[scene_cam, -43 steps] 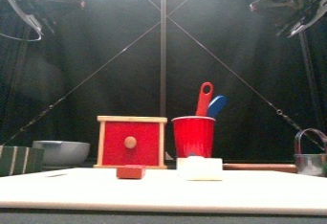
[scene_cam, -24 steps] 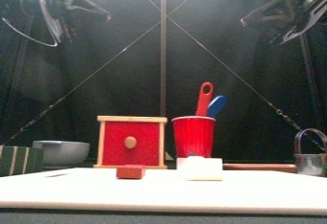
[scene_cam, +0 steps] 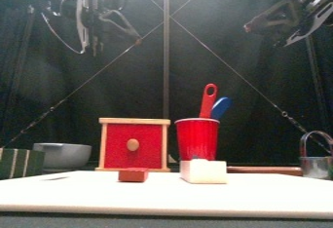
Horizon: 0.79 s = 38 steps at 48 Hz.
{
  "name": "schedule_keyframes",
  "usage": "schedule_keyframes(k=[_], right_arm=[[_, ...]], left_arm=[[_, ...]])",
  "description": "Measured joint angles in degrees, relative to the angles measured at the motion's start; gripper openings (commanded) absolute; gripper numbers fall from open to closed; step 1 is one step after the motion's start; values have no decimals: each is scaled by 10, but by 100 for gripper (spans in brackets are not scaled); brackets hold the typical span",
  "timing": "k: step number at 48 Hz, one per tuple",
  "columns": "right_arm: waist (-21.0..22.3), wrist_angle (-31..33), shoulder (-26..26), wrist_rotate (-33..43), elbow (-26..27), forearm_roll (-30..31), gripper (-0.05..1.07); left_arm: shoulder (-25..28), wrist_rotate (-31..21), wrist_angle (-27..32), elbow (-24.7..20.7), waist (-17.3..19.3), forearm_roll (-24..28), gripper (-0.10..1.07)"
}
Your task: Grab salmon
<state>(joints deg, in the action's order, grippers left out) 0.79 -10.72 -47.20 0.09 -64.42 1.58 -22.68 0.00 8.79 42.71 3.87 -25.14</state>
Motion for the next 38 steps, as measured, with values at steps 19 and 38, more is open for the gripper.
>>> schedule_keyframes(k=[19, 38], right_arm=[[0, 19, 1, 0, -3, -6, 2], [6, 25, 2, 1, -7, -5, 2]], left_arm=[[135, -110, 251, -104, 11, 36, 22], [173, -570, 420, -130, -12, 311, 22]])
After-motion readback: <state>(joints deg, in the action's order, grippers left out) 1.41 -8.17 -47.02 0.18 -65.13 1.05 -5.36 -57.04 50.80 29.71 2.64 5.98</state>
